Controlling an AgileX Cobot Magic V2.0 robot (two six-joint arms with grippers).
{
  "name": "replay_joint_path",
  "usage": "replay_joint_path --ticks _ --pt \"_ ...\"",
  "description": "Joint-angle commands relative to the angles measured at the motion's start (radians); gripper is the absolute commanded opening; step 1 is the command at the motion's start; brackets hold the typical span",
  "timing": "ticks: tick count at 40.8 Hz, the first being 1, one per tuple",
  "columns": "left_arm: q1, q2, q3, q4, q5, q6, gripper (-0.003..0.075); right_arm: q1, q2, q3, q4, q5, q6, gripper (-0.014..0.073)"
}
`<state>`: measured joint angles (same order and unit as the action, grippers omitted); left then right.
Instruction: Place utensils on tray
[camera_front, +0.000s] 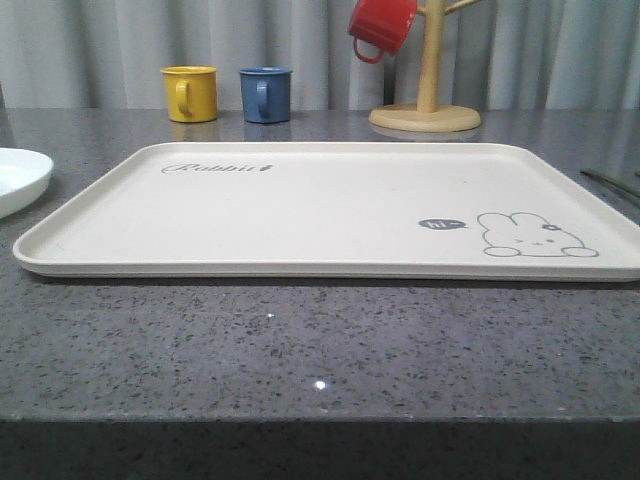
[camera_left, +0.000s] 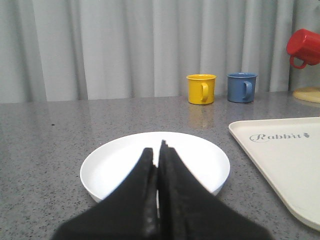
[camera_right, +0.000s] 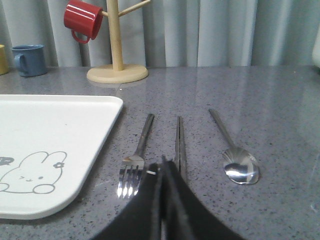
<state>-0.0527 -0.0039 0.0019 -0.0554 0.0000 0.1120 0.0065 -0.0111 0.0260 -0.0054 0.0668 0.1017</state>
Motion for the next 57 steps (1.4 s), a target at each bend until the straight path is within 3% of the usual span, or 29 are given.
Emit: replay_joint_path --ticks 1,25,37,46,57 --pt "0.001 -0.020 0.018 -0.008 -0.085 -0.011 -0.0020 -0.006 -0.016 0.002 -0.009 -0.085 -0.005 -0.0116" --pt "0.001 -0.020 0.018 -0.008 -0.087 -0.011 -0.0020 -0.006 -0.016 0.002 -0.009 -0.085 -0.005 -0.0116" --pt "0.001 -0.020 -0.066 -0.008 -0.200 -0.011 -0.0020 -0.006 -0.016 -0.071 0.047 -0.161 -0.004 -0.0116" --pt "0.001 0.020 -0.366 -0.008 0.048 -0.011 -0.0020 -0.006 0.035 -0.358 0.057 0.076 -0.004 -0.0116" --pt "0.001 0.232 -0.718 -0.008 0.399 -0.011 -0.0020 -0.006 0.257 -0.679 0.027 0.368 -0.005 -0.0116"
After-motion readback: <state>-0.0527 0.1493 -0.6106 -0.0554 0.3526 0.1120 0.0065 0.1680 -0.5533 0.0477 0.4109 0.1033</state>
